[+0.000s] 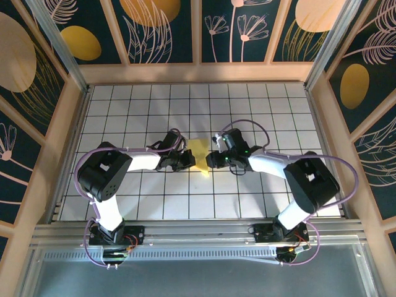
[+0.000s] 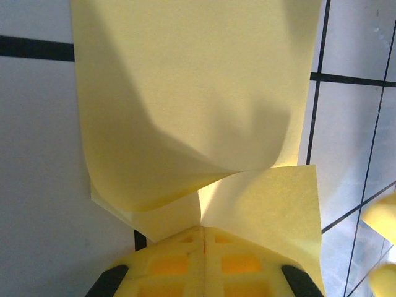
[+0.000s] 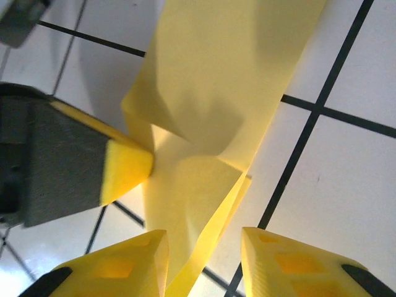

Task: Fold a paper plane with a square sheet of paper (fold left side to right side)

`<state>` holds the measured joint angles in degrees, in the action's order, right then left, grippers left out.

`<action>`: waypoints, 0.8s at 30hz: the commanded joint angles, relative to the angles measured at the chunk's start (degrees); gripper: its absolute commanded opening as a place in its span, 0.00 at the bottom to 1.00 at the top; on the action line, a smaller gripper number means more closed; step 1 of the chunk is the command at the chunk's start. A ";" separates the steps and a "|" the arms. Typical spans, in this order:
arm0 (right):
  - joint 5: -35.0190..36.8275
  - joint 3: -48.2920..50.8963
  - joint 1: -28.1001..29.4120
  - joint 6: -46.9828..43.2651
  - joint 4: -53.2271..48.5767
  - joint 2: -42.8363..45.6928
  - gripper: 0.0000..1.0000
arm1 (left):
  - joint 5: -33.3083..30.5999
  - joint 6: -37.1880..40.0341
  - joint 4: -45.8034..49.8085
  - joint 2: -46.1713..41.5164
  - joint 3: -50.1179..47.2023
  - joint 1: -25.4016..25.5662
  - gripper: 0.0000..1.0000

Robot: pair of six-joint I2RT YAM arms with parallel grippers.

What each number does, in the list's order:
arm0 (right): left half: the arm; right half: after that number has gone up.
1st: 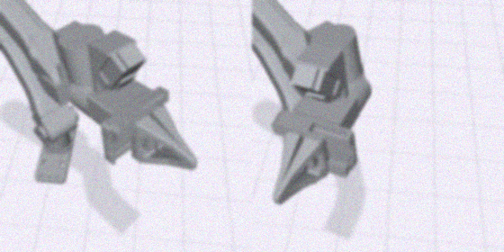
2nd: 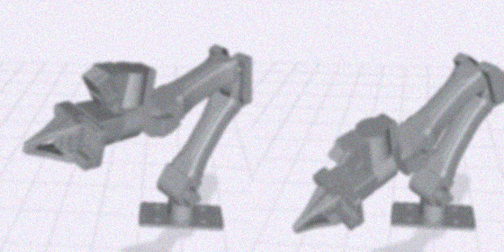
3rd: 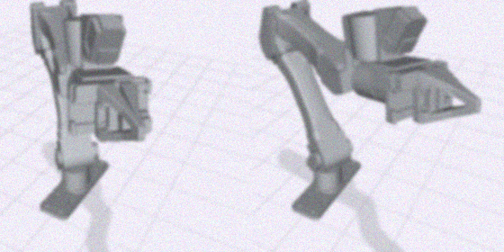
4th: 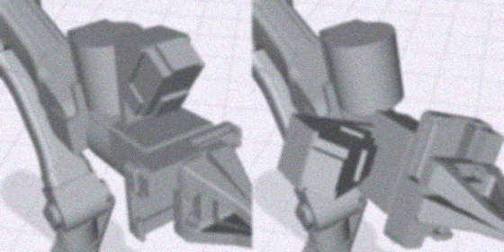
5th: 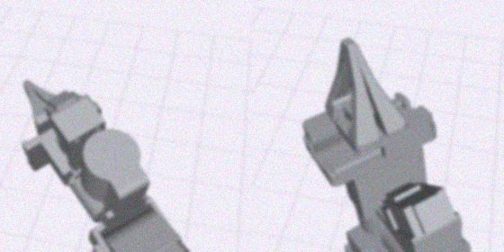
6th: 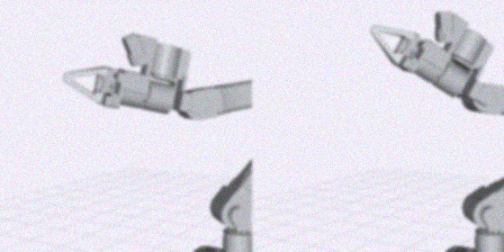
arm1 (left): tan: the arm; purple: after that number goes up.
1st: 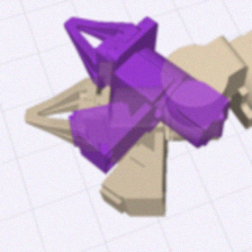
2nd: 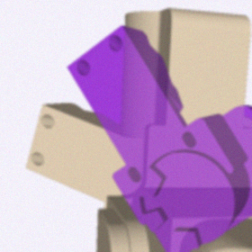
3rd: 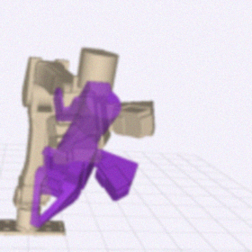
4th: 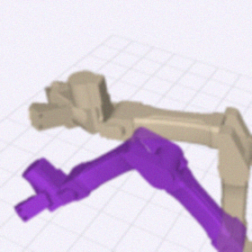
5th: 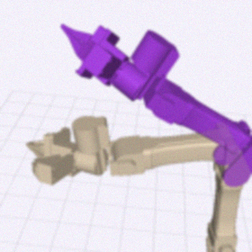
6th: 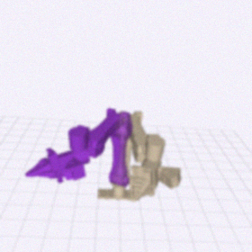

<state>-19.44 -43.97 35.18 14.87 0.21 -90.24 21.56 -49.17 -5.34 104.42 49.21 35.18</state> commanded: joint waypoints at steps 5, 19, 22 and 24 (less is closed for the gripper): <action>-15.14 2.60 -0.63 5.09 -0.26 3.16 0.02 | -7.15 -0.15 7.54 3.34 -0.91 -0.62 0.00; -15.85 1.64 0.26 7.14 3.26 -4.74 0.00 | -7.21 -0.09 7.98 3.18 -0.51 -0.55 0.00; -15.37 2.30 0.27 7.09 3.30 -5.12 0.00 | -7.26 -0.08 7.98 3.15 -0.42 -0.55 0.00; -15.25 2.60 0.40 7.19 3.38 -5.45 0.00 | -7.33 0.01 8.06 3.16 -0.34 -0.53 0.00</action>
<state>-34.57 -41.60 34.98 21.63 2.79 -94.78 20.51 -49.17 -4.64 104.53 49.80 35.20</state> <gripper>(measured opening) 0.047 0.044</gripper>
